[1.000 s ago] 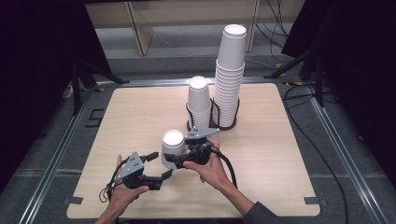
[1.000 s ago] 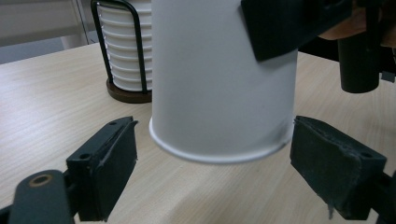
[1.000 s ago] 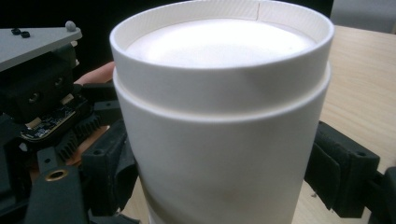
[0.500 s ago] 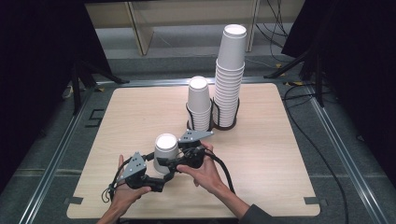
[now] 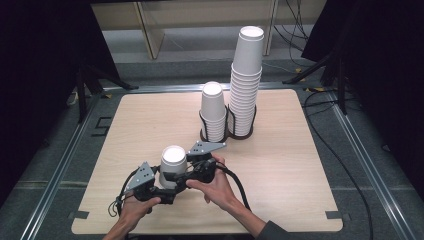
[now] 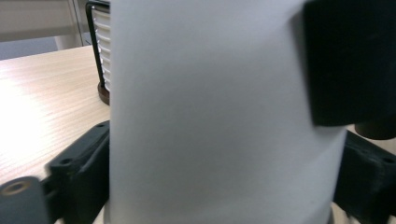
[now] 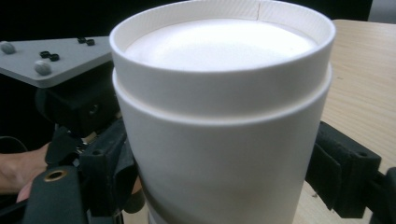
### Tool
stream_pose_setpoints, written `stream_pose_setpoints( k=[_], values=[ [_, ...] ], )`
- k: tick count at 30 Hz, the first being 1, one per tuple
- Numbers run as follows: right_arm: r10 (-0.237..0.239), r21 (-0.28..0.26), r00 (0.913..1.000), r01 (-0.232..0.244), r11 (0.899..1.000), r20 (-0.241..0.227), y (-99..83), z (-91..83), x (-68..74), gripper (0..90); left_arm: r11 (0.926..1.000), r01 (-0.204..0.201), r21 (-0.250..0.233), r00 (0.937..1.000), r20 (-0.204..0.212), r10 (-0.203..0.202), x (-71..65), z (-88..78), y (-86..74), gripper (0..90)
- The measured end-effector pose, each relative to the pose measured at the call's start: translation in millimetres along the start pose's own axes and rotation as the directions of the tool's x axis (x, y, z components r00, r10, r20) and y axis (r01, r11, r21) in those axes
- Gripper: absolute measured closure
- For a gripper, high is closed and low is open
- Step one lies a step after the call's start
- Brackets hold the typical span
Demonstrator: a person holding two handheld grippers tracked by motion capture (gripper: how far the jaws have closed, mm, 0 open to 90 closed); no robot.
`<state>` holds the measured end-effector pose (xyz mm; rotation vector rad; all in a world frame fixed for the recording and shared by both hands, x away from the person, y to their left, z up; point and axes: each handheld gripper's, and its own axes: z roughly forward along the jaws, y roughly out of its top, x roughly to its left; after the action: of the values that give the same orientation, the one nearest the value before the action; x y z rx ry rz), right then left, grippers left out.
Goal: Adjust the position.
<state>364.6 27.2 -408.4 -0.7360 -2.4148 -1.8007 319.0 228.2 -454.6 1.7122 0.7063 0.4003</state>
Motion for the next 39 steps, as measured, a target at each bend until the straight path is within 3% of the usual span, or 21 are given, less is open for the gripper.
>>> stream_pose_setpoints(
  k=[1,5,8,10,14,19,21,23,24,25,27,29,30,34,35,37,38,39],
  values=[
    [-0.016,-0.001,0.9998,0.016,1.0,0.014,0.1,-0.4,-0.6,18.0,0.9999,-0.001,0.011,1.0,-0.005,0.001,-0.2,-1.2,0.4,10.1],
    [0.002,-0.006,1.0,-0.002,1.0,0.004,3.7,-5.9,0.3,15.8,0.9995,-0.029,0.01,0.9996,-0.005,0.029,-0.1,-1.3,1.0,13.5],
    [-0.041,-0.02,0.9991,0.041,0.999,0.005,12.7,-14.8,-1.7,15.5,0.9967,-0.072,0.038,0.9974,-0.007,0.072,1.0,-1.3,1.1,14.3],
    [-0.045,0.003,0.999,0.045,0.999,-0.001,20.4,-23.7,-1.7,15.2,0.9943,-0.092,0.053,0.9957,-0.006,0.093,0.2,-2.0,1.8,14.7],
    [-0.084,0.059,0.9965,0.084,0.995,-0.007,28.6,-37.4,-4.5,15.4,0.9815,-0.163,0.1,0.9859,-0.019,0.166,-1.9,-4.3,3.6,15.5],
    [-0.117,0.11,0.9929,0.119,0.987,-0.022,30.4,-43.5,-6.1,15.4,0.9637,-0.226,0.143,0.9736,-0.001,0.228,-7.0,-3.1,2.1,15.8],
    [-0.122,0.13,0.9921,0.125,0.984,-0.028,29.9,-43.1,-5.0,15.5,0.9521,-0.249,0.178,0.968,0.011,0.251,-8.7,-3.5,2.5,15.9],
    [-0.128,0.141,0.9913,0.131,0.981,-0.03,29.6,-42.6,-4.6,15.5,0.956,-0.243,0.165,0.9696,0.01,0.244,-10.6,-1.8,1.2,15.9],
    [-0.113,0.181,0.9931,0.117,0.976,-0.034,27.6,-41.0,-1.6,15.5,0.9485,-0.259,0.182,0.9655,0.021,0.26,-11.7,-2.2,1.4,15.9],
    [-0.147,0.183,0.9885,0.151,0.971,-0.037,27.4,-39.5,-2.5,15.5,0.9435,-0.268,0.195,0.9631,0.027,0.268,-12.0,-3.0,1.5,15.9],
    [-0.157,0.202,0.9867,0.163,0.966,-0.041,25.8,-37.3,-1.3,15.5,0.9389,-0.276,0.205,0.9608,0.035,0.275,-12.5,-3.2,0.2,16.0],
    [-0.149,0.222,0.9873,0.158,0.962,-0.057,23.6,-34.7,0.3,15.5,0.9302,-0.287,0.229,0.9576,0.044,0.285,-13.5,-3.9,-0.8,16.1],
    [-0.152,0.227,0.9865,0.162,0.96,-0.062,22.6,-33.1,0.6,15.5,0.922,-0.299,0.247,0.9539,0.047,0.296,-13.0,-4.8,-0.6,16.1],
    [-0.16,0.25,0.9843,0.174,0.952,-0.075,19.5,-29.0,1.8,15.5,0.9212,-0.299,0.249,0.9537,0.047,0.297,-13.7,-4.6,-1.6,16.2],
    [-0.156,0.267,0.9847,0.171,0.948,-0.078,17.5,-26.4,2.3,15.6,0.9131,-0.318,0.255,0.9475,0.054,0.315,-14.3,-4.4,-1.9,16.1],
    [-0.124,0.286,0.9893,0.141,0.948,-0.077,15.7,-25.3,3.6,15.9,0.9102,-0.328,0.253,0.9446,0.068,0.321,-15.1,-3.4,-1.8,16.1],
    [-0.133,0.288,0.9879,0.151,0.946,-0.079,15.1,-24.2,2.9,15.9,0.9102,-0.328,0.253,0.9446,0.068,0.321,-15.1,-3.4,-1.8,16.1],
    [-0.132,0.291,0.9877,0.151,0.945,-0.083,14.2,-23.1,2.6,16.2,0.9029,-0.341,0.262,0.9397,0.065,0.336,-15.7,-4.1,-1.4,16.2]
  ],
)
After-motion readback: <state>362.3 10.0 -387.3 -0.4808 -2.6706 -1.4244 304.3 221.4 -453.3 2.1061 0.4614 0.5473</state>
